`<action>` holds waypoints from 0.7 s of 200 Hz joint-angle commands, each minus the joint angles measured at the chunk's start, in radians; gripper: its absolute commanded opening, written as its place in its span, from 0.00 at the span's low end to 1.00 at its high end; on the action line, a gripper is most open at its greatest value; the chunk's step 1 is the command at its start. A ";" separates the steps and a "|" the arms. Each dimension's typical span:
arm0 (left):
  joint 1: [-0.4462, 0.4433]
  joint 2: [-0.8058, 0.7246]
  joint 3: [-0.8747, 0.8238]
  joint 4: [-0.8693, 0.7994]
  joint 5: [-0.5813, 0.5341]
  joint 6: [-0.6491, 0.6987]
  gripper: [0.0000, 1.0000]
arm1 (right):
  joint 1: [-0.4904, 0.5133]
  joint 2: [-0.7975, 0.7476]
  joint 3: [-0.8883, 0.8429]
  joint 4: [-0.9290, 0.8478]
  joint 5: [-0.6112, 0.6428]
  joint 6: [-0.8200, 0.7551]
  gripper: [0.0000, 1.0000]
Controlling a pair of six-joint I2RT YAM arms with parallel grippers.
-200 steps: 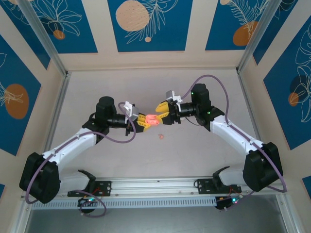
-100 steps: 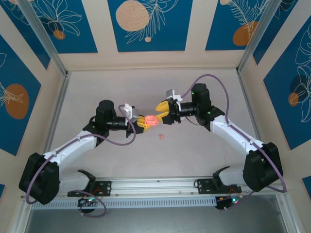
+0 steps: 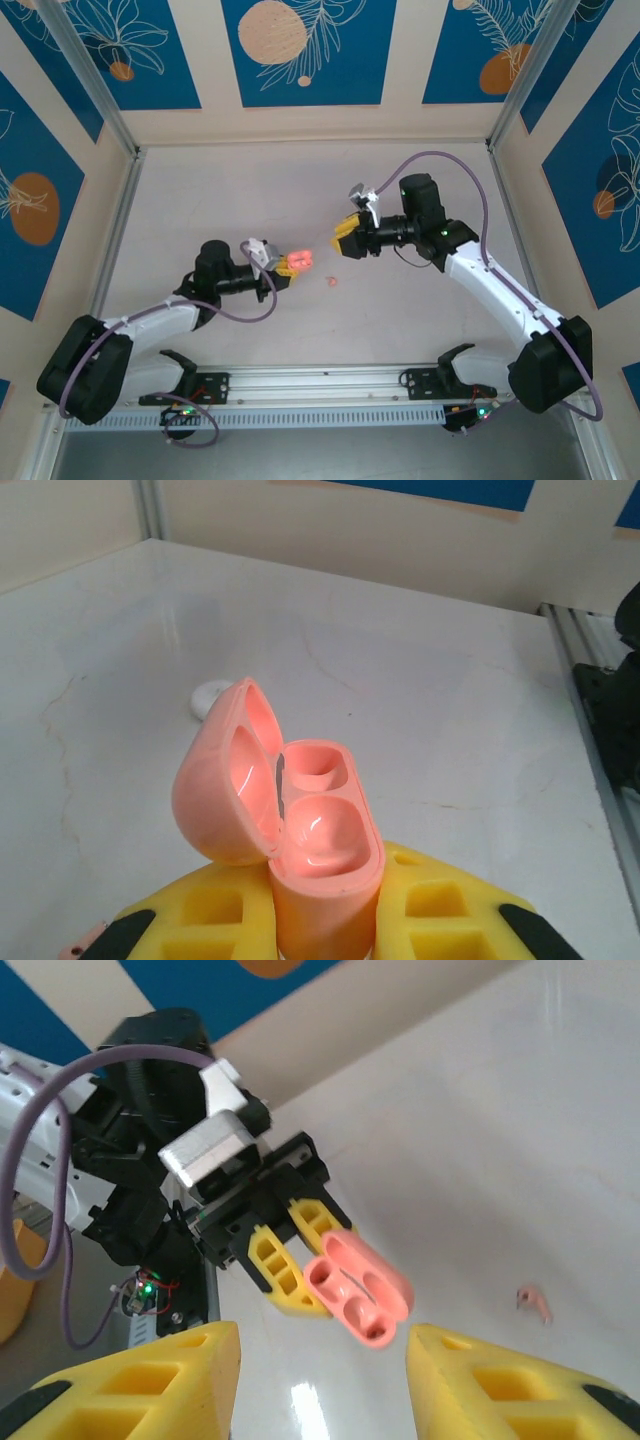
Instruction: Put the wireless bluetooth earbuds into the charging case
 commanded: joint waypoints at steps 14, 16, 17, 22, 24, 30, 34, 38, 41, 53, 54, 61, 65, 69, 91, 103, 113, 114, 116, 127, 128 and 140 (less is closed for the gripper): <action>-0.003 0.044 -0.051 0.201 -0.034 -0.041 0.17 | -0.003 0.068 0.036 -0.162 0.042 0.134 0.47; -0.003 0.049 -0.054 0.209 -0.034 -0.043 0.17 | -0.003 0.072 0.039 -0.167 0.041 0.138 0.47; -0.003 0.050 -0.055 0.213 -0.034 -0.043 0.17 | -0.003 0.075 0.040 -0.170 0.040 0.139 0.48; -0.003 0.058 -0.063 0.233 -0.034 -0.046 0.17 | -0.002 0.087 0.046 -0.183 0.037 0.145 0.47; -0.003 0.064 -0.067 0.242 -0.034 -0.046 0.17 | -0.001 0.092 0.047 -0.188 0.038 0.148 0.47; -0.003 0.072 -0.077 0.266 -0.037 -0.051 0.17 | 0.001 0.107 0.054 -0.203 0.045 0.160 0.47; -0.003 0.081 -0.081 0.280 -0.040 -0.053 0.17 | 0.002 0.117 0.058 -0.211 0.051 0.168 0.47; -0.003 0.088 -0.086 0.292 -0.040 -0.055 0.17 | 0.003 0.125 0.062 -0.221 0.056 0.176 0.47; -0.004 0.094 -0.088 0.301 -0.041 -0.057 0.17 | 0.004 0.131 0.064 -0.228 0.059 0.180 0.47; -0.004 0.117 -0.099 0.331 -0.046 -0.063 0.17 | 0.009 0.158 0.076 -0.258 0.093 0.207 0.47; -0.004 0.119 -0.100 0.332 -0.046 -0.064 0.17 | 0.009 0.159 0.078 -0.261 0.097 0.209 0.47; -0.004 0.132 -0.108 0.353 -0.049 -0.067 0.17 | 0.011 0.174 0.088 -0.284 0.127 0.228 0.46; -0.004 0.138 -0.112 0.366 -0.054 -0.071 0.17 | 0.012 0.183 0.094 -0.298 0.143 0.240 0.46; -0.004 0.144 -0.116 0.379 -0.058 -0.076 0.17 | 0.012 0.192 0.102 -0.312 0.158 0.251 0.46; -0.004 0.174 -0.153 0.473 -0.105 -0.101 0.16 | 0.016 0.242 0.142 -0.373 0.219 0.289 0.46; -0.003 0.186 -0.169 0.518 -0.137 -0.117 0.16 | 0.022 0.270 0.168 -0.391 0.234 0.292 0.46; -0.001 0.194 -0.176 0.540 -0.160 -0.128 0.16 | 0.031 0.297 0.194 -0.402 0.245 0.278 0.46; -0.001 0.195 -0.176 0.540 -0.161 -0.129 0.16 | 0.032 0.300 0.197 -0.403 0.246 0.276 0.46; 0.000 0.196 -0.177 0.542 -0.163 -0.132 0.16 | 0.034 0.307 0.202 -0.406 0.248 0.272 0.46; 0.003 0.198 -0.177 0.542 -0.173 -0.147 0.16 | 0.046 0.343 0.240 -0.425 0.266 0.244 0.46; 0.004 0.198 -0.177 0.542 -0.175 -0.150 0.16 | 0.047 0.346 0.243 -0.426 0.267 0.243 0.46; 0.014 0.198 -0.177 0.541 -0.185 -0.176 0.16 | 0.060 0.385 0.286 -0.447 0.285 0.194 0.45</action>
